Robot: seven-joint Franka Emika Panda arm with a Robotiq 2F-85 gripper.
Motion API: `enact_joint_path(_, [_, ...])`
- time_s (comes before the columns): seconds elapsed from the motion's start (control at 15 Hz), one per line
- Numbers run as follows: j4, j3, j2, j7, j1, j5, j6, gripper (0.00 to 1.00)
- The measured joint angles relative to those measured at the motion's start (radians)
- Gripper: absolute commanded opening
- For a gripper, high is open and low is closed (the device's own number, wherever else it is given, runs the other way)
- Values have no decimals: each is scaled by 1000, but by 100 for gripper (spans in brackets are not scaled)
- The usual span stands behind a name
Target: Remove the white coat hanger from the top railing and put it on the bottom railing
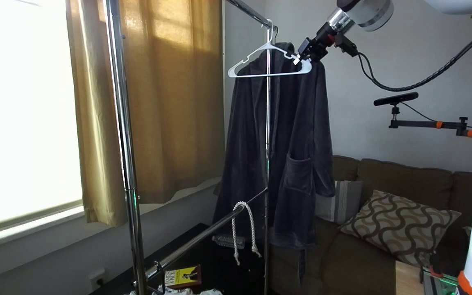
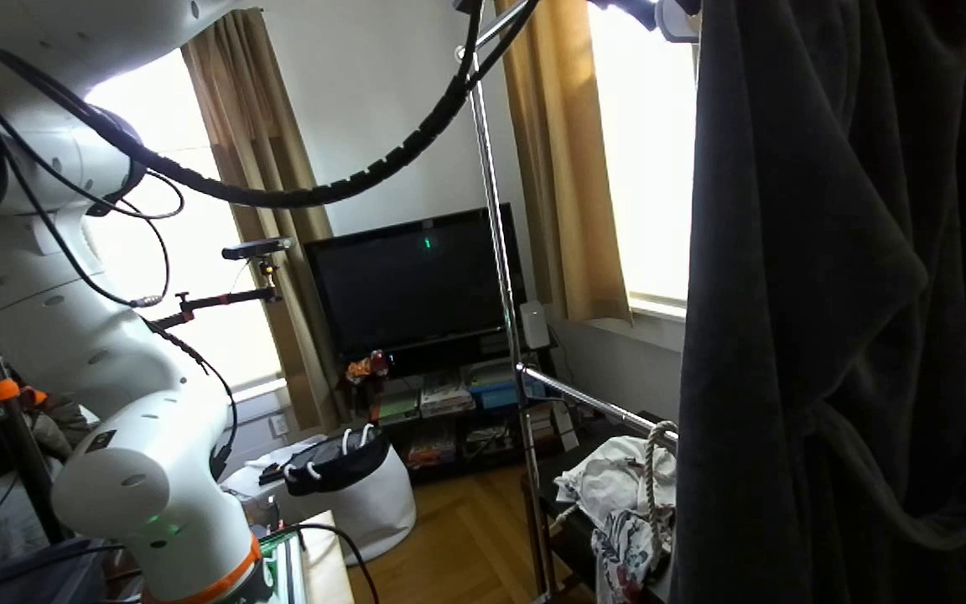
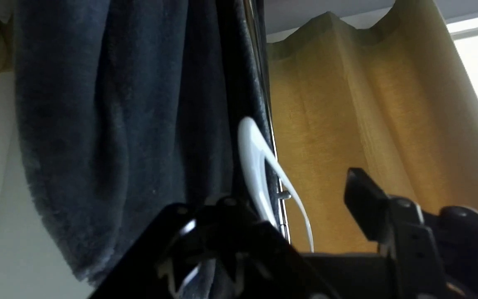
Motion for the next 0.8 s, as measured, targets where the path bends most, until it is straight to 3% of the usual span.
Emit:
enact_joint_path(0.27, [-10,2,1,-11,0,-5,18,1])
enact_joint_path(0.8, [-10,15,-45,-10,4,9,31,1])
